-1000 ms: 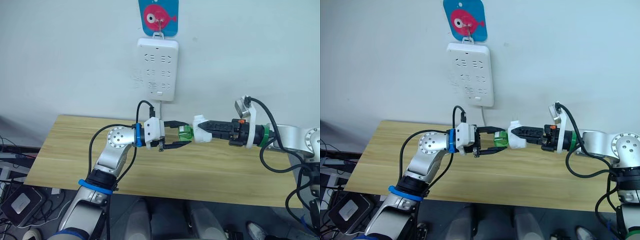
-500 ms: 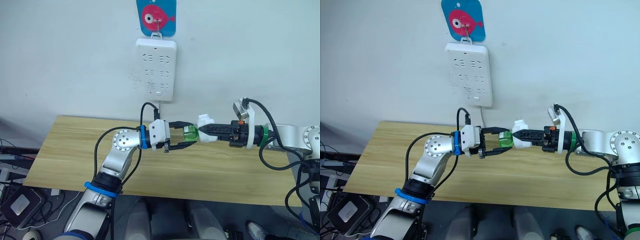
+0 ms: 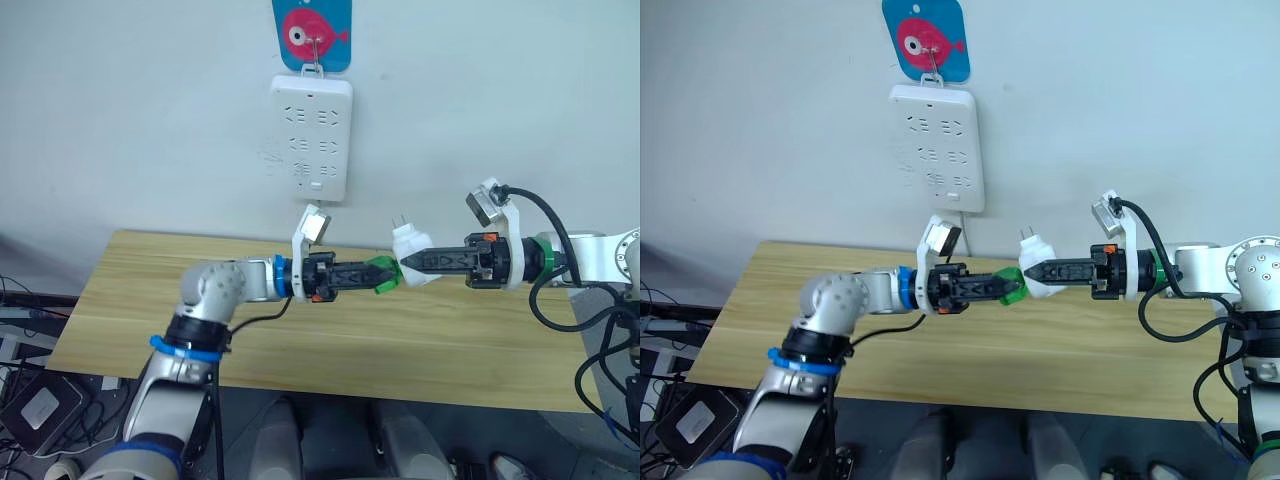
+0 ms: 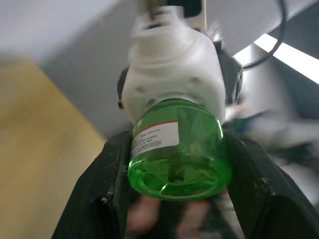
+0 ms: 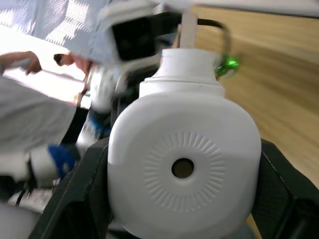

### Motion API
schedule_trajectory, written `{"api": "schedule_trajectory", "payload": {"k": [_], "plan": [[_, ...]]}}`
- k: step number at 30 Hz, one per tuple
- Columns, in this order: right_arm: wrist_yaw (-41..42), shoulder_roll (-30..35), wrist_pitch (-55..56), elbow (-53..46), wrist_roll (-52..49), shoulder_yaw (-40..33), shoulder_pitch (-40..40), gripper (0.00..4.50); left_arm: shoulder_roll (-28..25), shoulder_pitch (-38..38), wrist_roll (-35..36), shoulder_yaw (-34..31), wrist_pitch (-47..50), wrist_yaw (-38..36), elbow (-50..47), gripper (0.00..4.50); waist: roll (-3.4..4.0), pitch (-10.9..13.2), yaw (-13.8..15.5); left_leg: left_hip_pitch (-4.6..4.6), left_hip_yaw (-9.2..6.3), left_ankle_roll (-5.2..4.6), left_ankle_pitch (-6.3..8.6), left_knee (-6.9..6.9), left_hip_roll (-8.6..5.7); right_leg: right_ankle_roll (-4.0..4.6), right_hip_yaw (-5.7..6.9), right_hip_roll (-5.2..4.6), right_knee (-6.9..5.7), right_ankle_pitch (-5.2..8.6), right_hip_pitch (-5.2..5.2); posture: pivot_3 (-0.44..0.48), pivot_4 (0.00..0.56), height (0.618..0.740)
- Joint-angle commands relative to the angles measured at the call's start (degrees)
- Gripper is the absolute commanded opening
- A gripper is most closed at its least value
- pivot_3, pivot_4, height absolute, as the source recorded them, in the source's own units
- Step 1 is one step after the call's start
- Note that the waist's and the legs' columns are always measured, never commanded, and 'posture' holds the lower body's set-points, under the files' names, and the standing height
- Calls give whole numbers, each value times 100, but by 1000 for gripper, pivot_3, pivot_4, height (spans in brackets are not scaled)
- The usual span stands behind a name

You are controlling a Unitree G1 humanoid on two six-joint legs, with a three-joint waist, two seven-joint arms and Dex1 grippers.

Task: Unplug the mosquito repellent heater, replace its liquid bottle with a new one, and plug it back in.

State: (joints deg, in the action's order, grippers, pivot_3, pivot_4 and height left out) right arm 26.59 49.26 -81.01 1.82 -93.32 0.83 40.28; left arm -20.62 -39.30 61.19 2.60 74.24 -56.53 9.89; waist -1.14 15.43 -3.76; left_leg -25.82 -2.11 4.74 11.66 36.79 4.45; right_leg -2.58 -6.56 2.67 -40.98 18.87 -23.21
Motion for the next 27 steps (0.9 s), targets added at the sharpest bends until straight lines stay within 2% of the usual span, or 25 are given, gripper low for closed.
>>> {"api": "schedule_trajectory", "payload": {"k": [1,2,3,8,11,14,16,18,20,23,27], "plan": [[430,57,-177,-112,390,-76,185,3135,15,46,121,-106,589,140,143,2253,0,0,11,0,0,0,0,0,0,9,0,0,1,-5,1,-63,264,740],[467,27,-191,-54,453,-104,211,3135,60,61,55,-79,500,132,109,2253,-1,0,21,-1,0,1,0,1,1,21,0,0,2,-12,0,-64,262,740],[497,-2,-205,-3,511,-134,229,3135,107,62,10,-72,435,134,108,2975,0,0,30,-1,-1,2,-1,1,2,22,1,-1,2,-12,0,-64,260,740],[588,-67,-309,128,701,-333,197,3135,415,-121,-38,-484,269,444,365,4436,0,0,50,-2,2,3,-2,10,1,23,0,-5,0,-13,3,-64,255,740],[516,-66,-316,283,739,-514,115,3135,130,-110,-291,-434,-106,188,22,4474,-1,0,51,-3,5,3,-2,12,0,23,-2,-5,0,-13,3,-63,252,740],[526,-7,-317,559,911,-760,13,3135,-639,122,-840,34,-963,-650,-913,4474,0,0,31,-2,8,8,-4,5,2,23,-4,-4,1,-14,2,-61,247,740],[593,51,-330,777,1077,-921,-38,3135,-1186,484,-1754,539,-2317,-1260,-1506,4474,3,-2,37,0,11,19,-11,0,2,24,-6,-4,3,-14,1,-60,245,740],[682,113,-368,966,1249,-1039,-70,3135,-1290,842,-2794,789,-4107,-1363,-1665,4474,10,-6,60,3,24,22,-12,-7,1,24,-14,-9,11,-14,1,-57,241,740],[775,137,-425,1016,1380,-1106,-109,3135,-1017,1092,-3837,858,-6342,-1162,-1408,4474,10,-6,91,5,39,23,-12,-5,-7,24,-23,-23,13,-14,1,-54,236,740],[841,58,-537,1023,1486,-1187,-101,3135,-403,1066,-5236,792,-9508,-206,-510,4474,8,-5,177,2,52,4,-2,10,-18,17,-34,-34,17,-19,1,-51,236,740],[789,-151,-673,968,1502,-1284,-21,3135,-69,672,-6599,955,-12404,676,750,4474,8,-5,201,1,65,-1,-3,17,-37,-2,-54,-46,19,-30,2,-48,239,740]]}}
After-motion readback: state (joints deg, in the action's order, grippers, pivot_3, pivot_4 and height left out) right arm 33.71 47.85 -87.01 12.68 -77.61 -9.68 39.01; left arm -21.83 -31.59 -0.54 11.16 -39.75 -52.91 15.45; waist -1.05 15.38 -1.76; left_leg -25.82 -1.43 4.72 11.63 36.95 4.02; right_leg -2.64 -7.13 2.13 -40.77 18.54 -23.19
